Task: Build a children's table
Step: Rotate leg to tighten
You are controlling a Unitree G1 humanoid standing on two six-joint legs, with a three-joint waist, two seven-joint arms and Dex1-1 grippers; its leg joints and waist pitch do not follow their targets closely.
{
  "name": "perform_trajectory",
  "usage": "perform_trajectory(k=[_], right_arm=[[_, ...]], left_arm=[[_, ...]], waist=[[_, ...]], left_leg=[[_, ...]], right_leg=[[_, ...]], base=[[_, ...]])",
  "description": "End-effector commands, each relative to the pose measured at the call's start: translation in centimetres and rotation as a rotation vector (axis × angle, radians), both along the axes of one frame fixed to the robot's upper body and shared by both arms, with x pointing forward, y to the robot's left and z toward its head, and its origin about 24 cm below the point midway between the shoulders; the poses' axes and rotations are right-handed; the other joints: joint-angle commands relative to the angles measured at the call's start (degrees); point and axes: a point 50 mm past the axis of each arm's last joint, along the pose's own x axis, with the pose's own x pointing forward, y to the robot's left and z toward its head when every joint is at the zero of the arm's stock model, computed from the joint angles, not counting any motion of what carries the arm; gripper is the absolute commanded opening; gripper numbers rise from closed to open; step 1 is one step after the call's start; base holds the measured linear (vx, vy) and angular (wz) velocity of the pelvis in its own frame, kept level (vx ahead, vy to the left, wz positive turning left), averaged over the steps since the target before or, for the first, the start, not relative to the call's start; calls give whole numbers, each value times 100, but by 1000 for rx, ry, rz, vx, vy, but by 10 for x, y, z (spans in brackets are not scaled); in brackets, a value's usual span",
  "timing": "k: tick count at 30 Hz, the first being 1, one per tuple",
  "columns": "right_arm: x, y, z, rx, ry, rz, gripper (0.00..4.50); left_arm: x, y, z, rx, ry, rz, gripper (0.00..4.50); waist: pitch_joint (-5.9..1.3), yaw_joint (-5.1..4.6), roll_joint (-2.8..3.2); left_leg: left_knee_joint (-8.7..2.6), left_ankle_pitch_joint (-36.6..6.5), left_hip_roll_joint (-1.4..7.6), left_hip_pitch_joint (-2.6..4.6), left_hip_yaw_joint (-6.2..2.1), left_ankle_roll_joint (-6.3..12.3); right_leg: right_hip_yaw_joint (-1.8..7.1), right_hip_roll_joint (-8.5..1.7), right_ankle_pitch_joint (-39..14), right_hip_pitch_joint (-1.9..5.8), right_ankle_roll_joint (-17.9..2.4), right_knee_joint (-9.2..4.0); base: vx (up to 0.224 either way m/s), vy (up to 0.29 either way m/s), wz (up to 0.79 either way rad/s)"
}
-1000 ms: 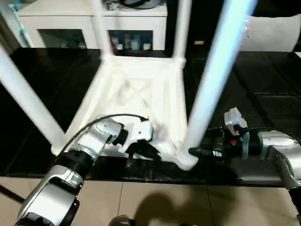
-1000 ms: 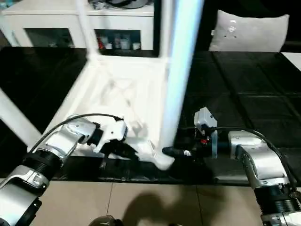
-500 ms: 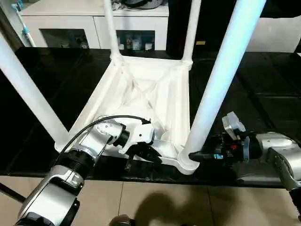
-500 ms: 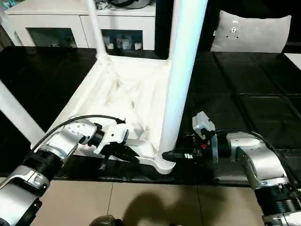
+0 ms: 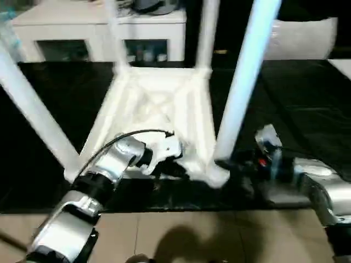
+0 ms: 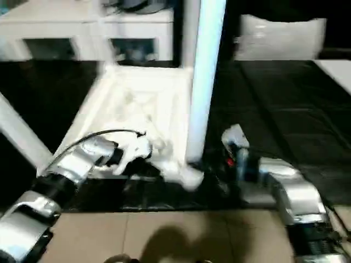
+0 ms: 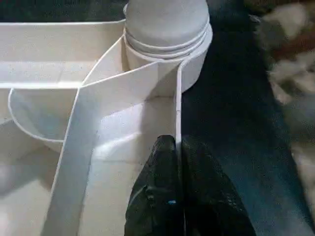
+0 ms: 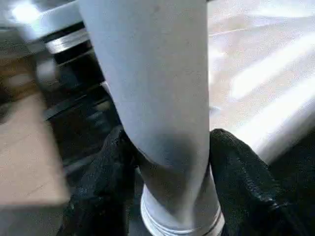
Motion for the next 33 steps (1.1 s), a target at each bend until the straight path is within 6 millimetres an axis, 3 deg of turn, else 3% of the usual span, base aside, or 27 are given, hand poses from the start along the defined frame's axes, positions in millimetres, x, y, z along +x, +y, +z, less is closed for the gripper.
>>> perform_trajectory(k=[1, 2, 3, 5, 6, 7, 8, 9, 10, 11, 12, 13, 14, 15, 17, 18, 19, 21, 24, 27, 29, 33], right_arm=[[7, 15, -9, -40, 50, -108, 191], [10, 20, -9, -44, 56, -164, 191], [12, 22, -9, -46, 60, -192, 190], [18, 31, -9, -60, 78, -329, 190], [19, 32, -9, -63, 82, -355, 190], [19, 32, -9, -63, 82, -355, 190], [22, 43, -9, -24, 91, -420, 190], [23, 44, -8, -21, 87, -426, 190], [24, 48, -7, -20, 67, -445, 190], [24, 49, -7, -25, 53, -448, 245], [25, 49, -6, -24, 44, -451, 259], [25, 49, -5, -20, 29, -444, 259], [25, 49, -5, -17, 14, -436, 262], [25, 49, -5, -17, 14, -436, 281], [24, 42, -1, 2, -30, -398, 302], [23, 40, 0, 9, -38, -386, 308], [22, 38, 1, 9, -40, -375, 308], [18, 31, 2, 0, -65, -300, 326], [12, 17, 4, -20, -88, -199, 353], [8, 2, 9, -42, -119, -104, 386], [5, -4, 13, -53, -128, -46, 398], [-2, -17, 17, -106, -114, 132, 425]], left_arm=[[4, -38, 22, -117, -53, -11, 0], [6, -44, 23, -127, -58, 28, 0], [7, -46, 23, -132, -62, 45, 0], [11, -58, 25, -147, -81, 135, 0], [12, -60, 25, -149, -85, 155, 0], [12, -60, 25, -149, -85, 155, 0], [16, -67, 27, -165, -117, 230, 0], [16, -69, 27, -167, -123, 238, 0], [17, -71, 28, -176, -131, 257, 0], [16, -72, 28, -180, -128, 259, 0], [16, -72, 28, -185, -125, 261, 0], [16, -71, 29, -188, -128, 262, 0], [17, -70, 29, -185, -133, 259, 0], [17, -70, 29, -185, -133, 259, 0], [16, -61, 27, -167, -152, 217, 0], [16, -58, 27, -164, -150, 209, 0], [15, -57, 26, -166, -150, 197, 0], [13, -49, 25, -164, -156, 161, 0], [10, -39, 22, -157, -139, 107, 0], [6, -29, 19, -143, -122, 43, 0], [3, -23, 17, -137, -111, 0, 0], [-7, -9, 15, -119, -82, -153, 0]], waist=[[-291, -104, -16], [-300, -232, -25], [-294, -330, 58], [-283, -441, 84], [-287, -499, 62], [-286, -528, 36], [-281, -562, 0], [-273, -610, 11], [-275, -645, 17], [-283, -678, 81], [-288, -709, 108], [-295, -682, 123], [-296, -680, 105], [-300, -704, 48], [-344, -647, -10], [-360, -584, -15], [-372, -582, -6], [-460, -525, 23], [-471, -389, 29], [-514, -213, 40], [-488, -160, 29], [-439, 43, 7]], left_leg=[[-389, -2873, 216, 195, -221, -92], [-410, -3030, 247, 166, -252, -75], [-498, -3275, 336, 116, -316, -87], [-612, -3723, 435, 116, -350, -168], [-548, -3734, 347, 183, -318, -218], [-486, -3605, 285, 193, -297, -205], [-347, -3229, 164, 223, -234, -124], [-243, -2921, 94, 239, -188, -66], [-244, -2889, 99, 213, -201, -55], [-323, -3080, 207, 192, -255, -27], [-504, -3452, 391, 77, -372, -32], [-576, -3616, 455, 71, -401, -43], [-585, -3712, 416, 134, -369, -93], [-473, -3362, 258, 103, -314, -98], [-353, -2563, 128, 29, -235, 60], [-364, -2189, 149, -34, -228, 188], [-382, -2057, 176, -71, -243, 236], [-392, -1586, 280, -138, -280, 433], [-352, -1087, 291, -167, -232, 759], [-306, -702, 301, -160, -211, 892], [-310, -733, 316, -159, -193, 950], [-351, -1180, 334, -105, -148, 702]], right_leg=[[-38, -352, -4169, 149, 7, -723], [-115, -345, -3988, 227, 60, -743], [-149, -343, -3714, 319, 56, -673], [-63, -338, -3275, 342, -57, -536], [-69, -396, -3448, 278, -118, -610], [-96, -418, -3654, 246, -87, -670], [-190, -451, -4097, 190, 43, -818], [-327, -445, -4303, 151, 159, -934], [-393, -428, -4309, 193, 250, -947], [-423, -398, -4050, 262, 312, -902], [-307, -393, -3523, 395, 258, -684], [-206, -393, -3254, 398, 184, -579], [-107, -435, -3066, 317, -14, -559], [-134, -518, -3356, 281, -114, -654], [-154, -569, -3613, 296, -90, -716], [-117, -562, -3382, 311, -144, -669], [-104, -547, -3187, 330, -199, -624], [-38, -521, -2090, 360, -488, -452], [6, -512, -1180, 362, -880, -314], [24, -513, -819, 365, -997, -219], [40, -498, -879, 331, -1012, -213], [63, -493, -1749, 304, -808, -276]], base=[[0, 0, 0], [0, 0, 0], [0, 0, 0], [0, 0, 0], [0, 0, 0], [0, 0, 0], [0, 0, 0], [0, 0, 0], [0, 0, 0], [0, 0, 0], [0, 0, 0], [0, 0, 0], [0, 0, 0], [0, 0, 0], [0, 0, 0], [0, 0, 0], [0, 0, 0], [0, 0, 0], [0, 0, 0], [0, 0, 0], [0, 0, 0], [0, 0, 0]])
